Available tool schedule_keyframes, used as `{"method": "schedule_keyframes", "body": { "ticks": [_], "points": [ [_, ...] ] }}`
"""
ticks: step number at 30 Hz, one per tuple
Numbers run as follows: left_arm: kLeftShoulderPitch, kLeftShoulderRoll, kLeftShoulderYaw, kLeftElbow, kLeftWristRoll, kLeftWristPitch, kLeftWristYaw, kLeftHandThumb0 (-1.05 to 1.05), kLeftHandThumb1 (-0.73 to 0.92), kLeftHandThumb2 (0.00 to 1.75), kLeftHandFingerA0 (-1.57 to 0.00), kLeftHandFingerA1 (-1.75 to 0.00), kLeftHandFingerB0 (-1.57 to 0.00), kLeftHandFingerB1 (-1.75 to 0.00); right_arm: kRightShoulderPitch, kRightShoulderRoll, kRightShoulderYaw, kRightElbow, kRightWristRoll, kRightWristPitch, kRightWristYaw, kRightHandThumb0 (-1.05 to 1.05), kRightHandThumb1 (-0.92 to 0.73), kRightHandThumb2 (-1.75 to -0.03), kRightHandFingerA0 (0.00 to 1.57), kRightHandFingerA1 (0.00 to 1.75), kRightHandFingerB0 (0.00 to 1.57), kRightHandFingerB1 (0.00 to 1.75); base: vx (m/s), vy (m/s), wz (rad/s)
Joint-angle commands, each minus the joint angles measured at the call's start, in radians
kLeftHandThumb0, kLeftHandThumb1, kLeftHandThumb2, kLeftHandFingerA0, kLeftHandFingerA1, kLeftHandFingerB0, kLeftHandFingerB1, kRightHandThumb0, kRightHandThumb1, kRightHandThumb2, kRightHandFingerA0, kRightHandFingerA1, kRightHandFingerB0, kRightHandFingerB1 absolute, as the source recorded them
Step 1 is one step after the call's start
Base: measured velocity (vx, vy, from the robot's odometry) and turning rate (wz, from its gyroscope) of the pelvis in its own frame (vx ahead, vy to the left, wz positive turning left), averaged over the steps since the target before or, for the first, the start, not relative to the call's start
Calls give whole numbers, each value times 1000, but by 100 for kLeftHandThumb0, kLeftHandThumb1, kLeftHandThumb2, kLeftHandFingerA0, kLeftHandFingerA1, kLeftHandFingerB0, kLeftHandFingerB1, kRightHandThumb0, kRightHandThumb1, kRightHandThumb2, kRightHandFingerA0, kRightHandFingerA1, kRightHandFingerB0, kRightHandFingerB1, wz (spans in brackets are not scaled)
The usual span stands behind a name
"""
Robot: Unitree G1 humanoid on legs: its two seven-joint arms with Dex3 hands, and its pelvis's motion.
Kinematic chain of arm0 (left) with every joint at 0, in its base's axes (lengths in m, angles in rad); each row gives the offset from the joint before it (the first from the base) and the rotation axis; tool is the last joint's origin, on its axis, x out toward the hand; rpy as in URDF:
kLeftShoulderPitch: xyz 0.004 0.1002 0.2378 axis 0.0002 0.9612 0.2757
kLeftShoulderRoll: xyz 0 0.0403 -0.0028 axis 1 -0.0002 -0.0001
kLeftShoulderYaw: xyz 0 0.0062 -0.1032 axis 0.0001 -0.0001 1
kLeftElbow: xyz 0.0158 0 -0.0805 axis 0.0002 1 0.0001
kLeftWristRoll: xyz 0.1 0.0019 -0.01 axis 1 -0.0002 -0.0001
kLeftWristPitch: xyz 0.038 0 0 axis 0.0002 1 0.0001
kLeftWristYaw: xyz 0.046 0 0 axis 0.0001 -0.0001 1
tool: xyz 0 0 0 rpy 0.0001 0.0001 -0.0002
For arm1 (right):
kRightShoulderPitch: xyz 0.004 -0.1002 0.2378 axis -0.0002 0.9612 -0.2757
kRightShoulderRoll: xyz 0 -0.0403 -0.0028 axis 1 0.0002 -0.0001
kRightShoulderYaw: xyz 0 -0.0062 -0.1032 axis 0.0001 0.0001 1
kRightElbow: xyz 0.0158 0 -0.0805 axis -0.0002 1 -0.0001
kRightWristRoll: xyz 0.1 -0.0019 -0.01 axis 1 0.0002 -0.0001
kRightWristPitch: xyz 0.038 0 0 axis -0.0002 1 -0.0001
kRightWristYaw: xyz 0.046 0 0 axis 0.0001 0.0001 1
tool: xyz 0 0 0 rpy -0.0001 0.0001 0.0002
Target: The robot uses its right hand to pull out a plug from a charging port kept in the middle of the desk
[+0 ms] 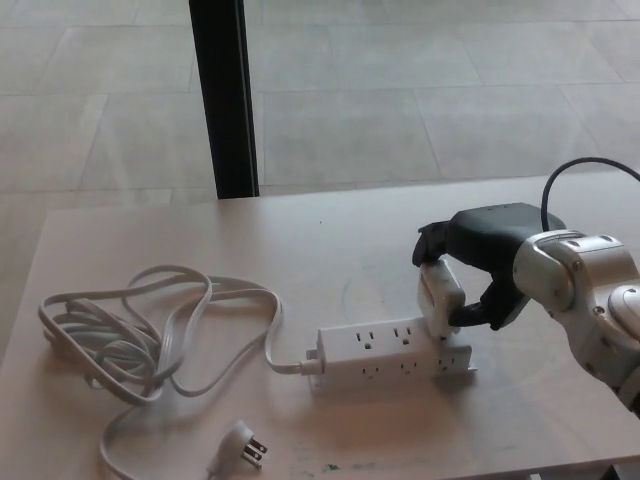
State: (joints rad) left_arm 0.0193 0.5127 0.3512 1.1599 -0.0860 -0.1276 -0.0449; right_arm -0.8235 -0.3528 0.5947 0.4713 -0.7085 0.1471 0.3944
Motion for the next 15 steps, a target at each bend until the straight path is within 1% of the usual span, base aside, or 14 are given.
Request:
{"method": "schedule_keyframes", "body": {
  "ticks": [1, 2, 3, 6, 7, 8, 10, 11, 12, 13, 14, 15],
  "points": [
    [6, 17, -1, 1, -3, -9, 1, -71, 92, 69, -72, -55, -53, -43, 91, 10, 5, 11, -22, 32, -24, -29, -59, -94, 80, 162, 78, 85, 0, 0, 0],
    [3, 14, 3, 4, -6, -10, 8, -71, 92, 68, -73, -55, -55, -47, 96, 5, 4, 10, -25, 20, -36, -33, -59, -95, 78, 162, 74, 101, 0, 0, 0],
    [1, 13, 5, 9, -8, -11, 10, -71, 92, 67, -73, -56, -56, -48, 99, 4, 2, 12, -26, 12, -48, -34, -58, -94, 79, 165, 75, 109, 0, 0, 0],
    [7, 13, 2, -2, -3, -13, 11, -72, 92, 68, -72, -55, -55, -47, 105, 2, 0, 8, -30, 4, -66, -34, -58, -93, 78, 161, 73, 108, 0, 0, 0],
    [6, 14, 1, 2, -2, -14, 12, -73, 92, 68, -72, -54, -55, -46, 107, 2, -2, 7, -29, 0, -69, -34, -56, -95, 78, 160, 73, 105, 0, 0, 0],
    [2, 15, -1, 11, 0, -17, 10, -72, 92, 69, -72, -53, -54, -45, 111, 0, -7, 6, -22, -12, -79, -33, -55, -96, 79, 166, 73, 107, 0, 0, 0],
    [-1, 18, -2, 20, 1, -22, 4, -72, 92, 69, -72, -53, -54, -45, 117, -1, -15, 4, -16, -26, -90, -33, -55, -96, 79, 166, 73, 107, 0, 0, 0],
    [4, 18, -5, 14, 4, -27, 5, -72, 92, 69, -73, -55, -53, -45, 123, -6, -19, 0, -16, -51, -111, -33, -49, -105, 81, 174, 75, 110, 0, 0, 0],
    [-1, 19, -4, 25, 1, -27, 1, -71, 92, 69, -73, -56, -53, -46, 124, -10, -18, -1, -18, -64, -115, -31, -51, -104, 82, 175, 74, 115, 0, 0, 0],
    [-3, 19, -3, 26, 0, -26, 4, -72, 92, 69, -75, -58, -54, -47, 123, -13, -14, -3, -28, -70, -125, -33, -51, -101, 84, 175, 75, 111, 0, 0, 0],
    [0, 19, -3, 20, 0, -25, 4, -73, 92, 69, -74, -59, -56, -52, 117, -18, -8, 0, -37, -88, -135, -35, -46, -107, 88, 175, 76, 125, 0, 0, 0],
    [5, 17, -4, 11, 0, -28, 6, -73, 92, 69, -73, -59, -56, -52, 111, -25, -3, 6, -44, -122, -164, -34, -46, -105, 89, 175, 74, 142, 0, 0, 0]
  ]
}}
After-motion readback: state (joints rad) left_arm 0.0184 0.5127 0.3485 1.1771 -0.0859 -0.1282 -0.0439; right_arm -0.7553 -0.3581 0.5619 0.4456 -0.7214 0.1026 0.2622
